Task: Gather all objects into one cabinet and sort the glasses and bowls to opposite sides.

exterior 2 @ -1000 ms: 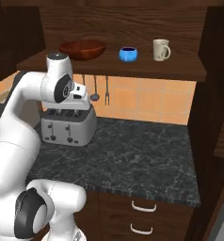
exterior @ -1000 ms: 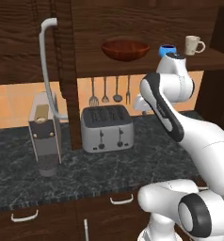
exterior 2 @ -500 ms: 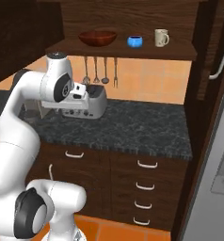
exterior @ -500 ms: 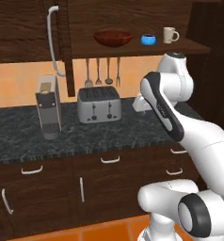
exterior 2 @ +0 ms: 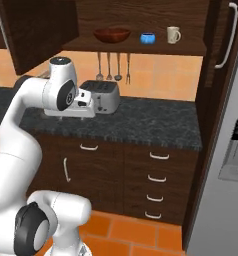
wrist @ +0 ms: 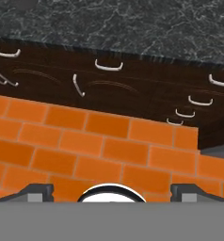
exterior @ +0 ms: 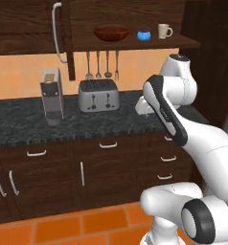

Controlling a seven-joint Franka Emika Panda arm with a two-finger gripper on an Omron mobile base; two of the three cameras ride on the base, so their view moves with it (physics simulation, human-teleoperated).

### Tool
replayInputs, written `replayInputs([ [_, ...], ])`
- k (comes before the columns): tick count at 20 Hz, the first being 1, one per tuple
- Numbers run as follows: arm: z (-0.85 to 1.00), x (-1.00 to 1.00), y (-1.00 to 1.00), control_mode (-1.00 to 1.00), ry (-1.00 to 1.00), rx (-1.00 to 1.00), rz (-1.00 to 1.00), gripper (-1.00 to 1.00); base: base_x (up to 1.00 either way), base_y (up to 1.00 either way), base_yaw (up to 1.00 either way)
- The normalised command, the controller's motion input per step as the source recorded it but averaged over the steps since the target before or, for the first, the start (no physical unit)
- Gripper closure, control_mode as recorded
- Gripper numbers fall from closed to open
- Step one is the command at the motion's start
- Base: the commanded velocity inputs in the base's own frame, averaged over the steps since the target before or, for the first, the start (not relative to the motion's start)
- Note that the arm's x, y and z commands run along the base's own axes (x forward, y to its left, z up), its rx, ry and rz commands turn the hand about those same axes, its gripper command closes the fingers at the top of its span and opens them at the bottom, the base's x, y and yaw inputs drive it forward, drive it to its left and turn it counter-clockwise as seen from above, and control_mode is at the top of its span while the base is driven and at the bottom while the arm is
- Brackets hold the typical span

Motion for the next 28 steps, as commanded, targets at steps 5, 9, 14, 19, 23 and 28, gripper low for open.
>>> replayInputs([
  [5, 0.00, 0.00, 0.00, 1.00, 0.00, 0.00, 0.00, -1.00, -0.52, 0.00, 0.04],
  [9, 0.00, 0.00, 0.00, 1.00, 0.00, 0.00, 0.00, -1.00, -0.37, 0.00, 0.43],
  [14, 0.00, 0.00, 0.00, 1.00, 0.00, 0.00, 0.00, -1.00, -0.23, 0.00, 0.93],
  [19, 0.00, 0.00, 0.00, 1.00, 0.00, 0.00, 0.00, -1.00, -0.25, 0.00, 1.00],
  [23, 0.00, 0.00, 0.00, 1.00, 0.00, 0.00, 0.00, -1.00, -0.16, 0.00, 1.00],
  [28, 0.00, 0.00, 0.00, 1.00, 0.00, 0.00, 0.00, -1.00, 0.55, -0.15, 0.79],
])
